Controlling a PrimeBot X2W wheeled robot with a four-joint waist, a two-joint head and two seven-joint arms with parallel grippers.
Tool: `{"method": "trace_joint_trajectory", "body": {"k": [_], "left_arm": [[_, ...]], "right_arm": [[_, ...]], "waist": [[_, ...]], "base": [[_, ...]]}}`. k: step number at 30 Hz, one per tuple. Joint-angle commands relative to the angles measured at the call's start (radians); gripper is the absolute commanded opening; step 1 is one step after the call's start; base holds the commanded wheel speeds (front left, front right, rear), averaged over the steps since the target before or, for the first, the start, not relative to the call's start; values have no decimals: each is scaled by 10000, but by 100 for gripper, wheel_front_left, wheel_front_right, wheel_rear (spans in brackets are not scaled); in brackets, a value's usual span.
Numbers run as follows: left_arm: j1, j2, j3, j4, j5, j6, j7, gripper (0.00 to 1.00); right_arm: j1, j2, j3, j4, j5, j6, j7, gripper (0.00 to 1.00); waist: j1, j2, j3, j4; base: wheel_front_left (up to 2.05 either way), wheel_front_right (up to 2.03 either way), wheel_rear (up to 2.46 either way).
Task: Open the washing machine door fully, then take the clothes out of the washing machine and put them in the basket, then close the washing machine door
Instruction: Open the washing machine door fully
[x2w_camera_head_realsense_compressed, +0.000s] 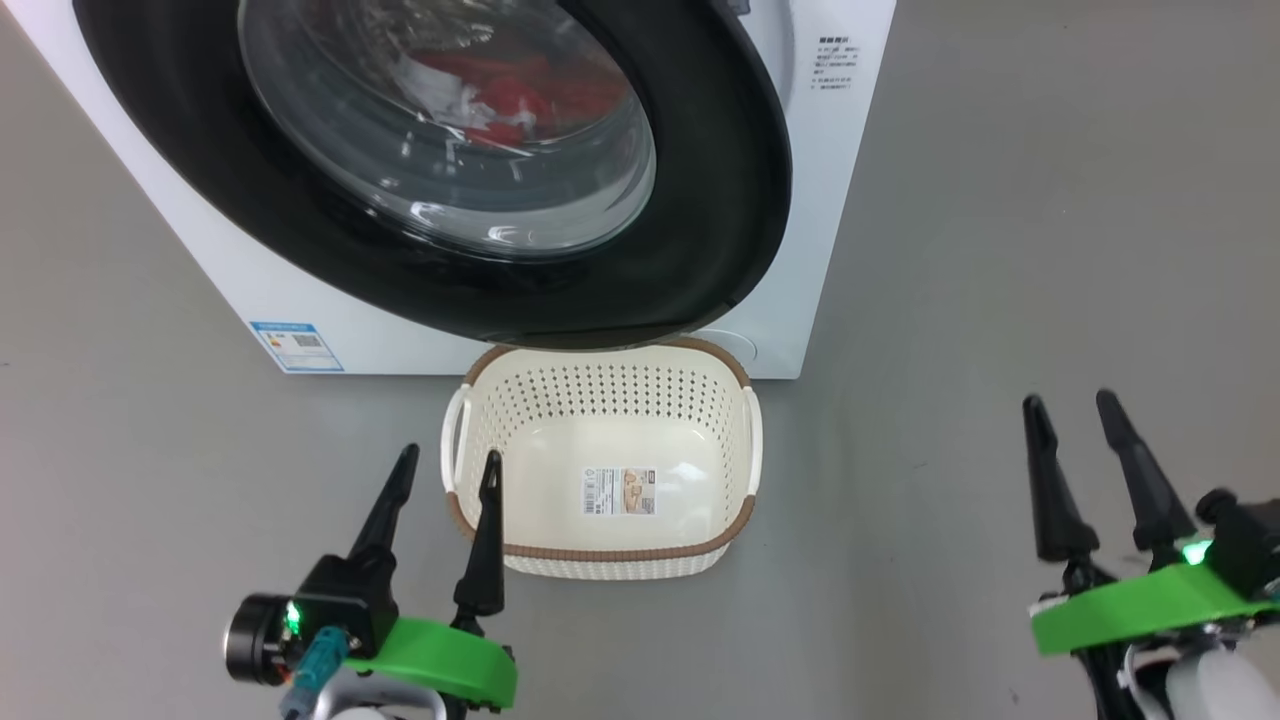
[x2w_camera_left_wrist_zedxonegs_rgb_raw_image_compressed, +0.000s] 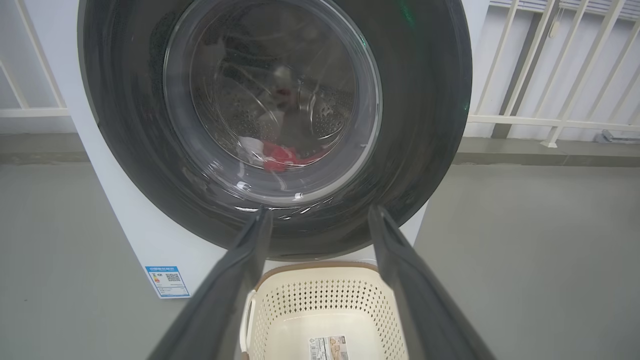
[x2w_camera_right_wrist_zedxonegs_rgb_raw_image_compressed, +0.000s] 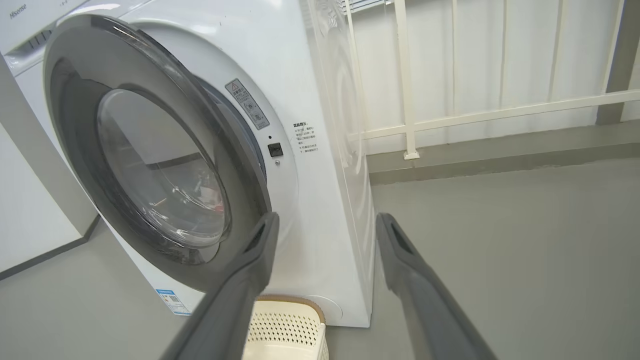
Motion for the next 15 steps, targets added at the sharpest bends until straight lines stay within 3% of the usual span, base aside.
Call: {"method": "trace_joint_trajectory", "body": {"k": [1, 7, 15], "left_arm": [[59, 141, 313, -158, 69, -39, -78, 100], [248, 141, 324, -89, 103, -78, -78, 100], [455, 141, 316, 58, 143, -155, -78, 100]], "right_arm": [[227, 89, 46, -115, -486, 6, -61, 100], [644, 415, -117, 377, -1658, 6, -63, 100], [899, 572, -328, 739, -2089, 6, -63, 100]], "waist": [[0, -1, -119, 52], [0, -1, -309, 112], [0, -1, -536, 211]], "base": [[0, 0, 0], [0, 0, 0], [0, 0, 0]]}}
